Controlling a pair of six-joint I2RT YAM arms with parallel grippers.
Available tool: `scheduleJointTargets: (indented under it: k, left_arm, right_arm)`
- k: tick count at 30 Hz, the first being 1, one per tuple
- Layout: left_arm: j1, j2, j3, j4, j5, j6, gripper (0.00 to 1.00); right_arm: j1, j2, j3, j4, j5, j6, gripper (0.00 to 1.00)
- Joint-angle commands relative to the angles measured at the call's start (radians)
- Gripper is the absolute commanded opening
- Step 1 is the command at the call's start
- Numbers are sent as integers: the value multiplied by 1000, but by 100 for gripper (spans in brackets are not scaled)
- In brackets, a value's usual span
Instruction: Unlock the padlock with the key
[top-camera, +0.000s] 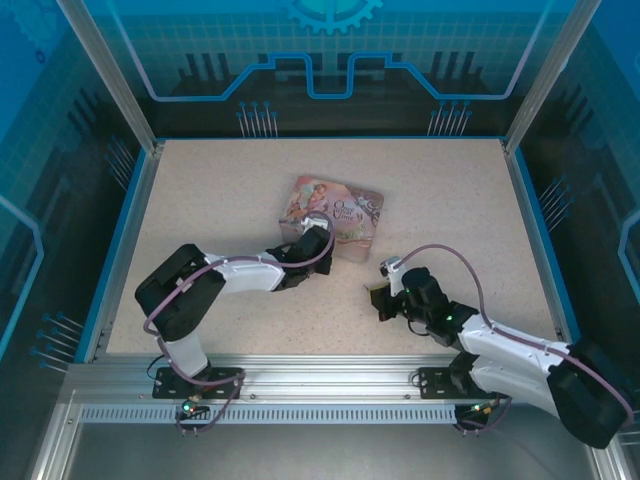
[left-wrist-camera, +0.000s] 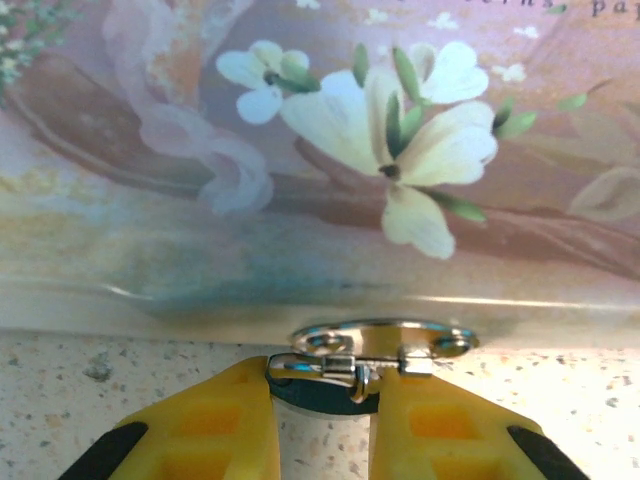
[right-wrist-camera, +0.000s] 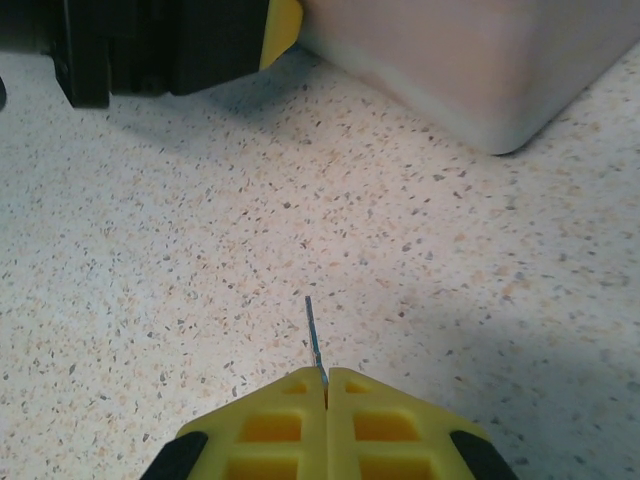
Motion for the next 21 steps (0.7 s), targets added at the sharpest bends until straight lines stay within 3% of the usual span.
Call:
scheduleJointTargets:
  k: [1, 11, 21]
  left_arm:
    - [-2, -60, 39, -10, 49, -65, 17]
    - [-3, -134, 20, -26, 139, -199, 13]
    - [-2, -174, 22, -56, 211, -298, 12]
  right_arm:
    - [34, 59, 15, 120, 14, -27, 0]
    - [97, 226, 46, 310, 57, -121, 0]
    - [101, 264, 68, 364, 91, -211, 0]
